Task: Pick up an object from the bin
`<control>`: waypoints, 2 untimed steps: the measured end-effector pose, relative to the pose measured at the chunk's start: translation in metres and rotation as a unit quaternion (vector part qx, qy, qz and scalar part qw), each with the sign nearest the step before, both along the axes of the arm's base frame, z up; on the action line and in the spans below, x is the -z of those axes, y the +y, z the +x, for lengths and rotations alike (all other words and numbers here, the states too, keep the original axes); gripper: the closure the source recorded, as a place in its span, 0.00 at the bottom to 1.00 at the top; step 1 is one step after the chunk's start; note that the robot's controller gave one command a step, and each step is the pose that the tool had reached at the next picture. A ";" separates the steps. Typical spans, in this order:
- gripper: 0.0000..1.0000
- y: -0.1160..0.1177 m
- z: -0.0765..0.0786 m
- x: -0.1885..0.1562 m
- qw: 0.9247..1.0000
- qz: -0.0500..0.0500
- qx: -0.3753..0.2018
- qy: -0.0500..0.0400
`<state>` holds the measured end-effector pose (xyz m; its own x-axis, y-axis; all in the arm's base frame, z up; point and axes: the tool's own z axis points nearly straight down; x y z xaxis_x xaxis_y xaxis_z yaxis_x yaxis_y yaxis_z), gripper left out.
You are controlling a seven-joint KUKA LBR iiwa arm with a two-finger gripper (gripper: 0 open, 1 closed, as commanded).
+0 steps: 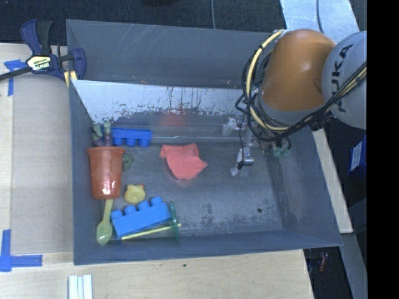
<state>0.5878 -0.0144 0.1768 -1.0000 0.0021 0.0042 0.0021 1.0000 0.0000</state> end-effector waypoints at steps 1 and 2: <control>0.00 0.000 0.002 -0.004 1.000 0.000 0.001 -0.004; 0.00 0.022 0.004 0.058 0.998 0.000 0.055 -0.005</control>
Offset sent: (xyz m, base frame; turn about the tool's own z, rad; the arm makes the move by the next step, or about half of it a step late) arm 0.0033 0.0403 -0.1068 0.1880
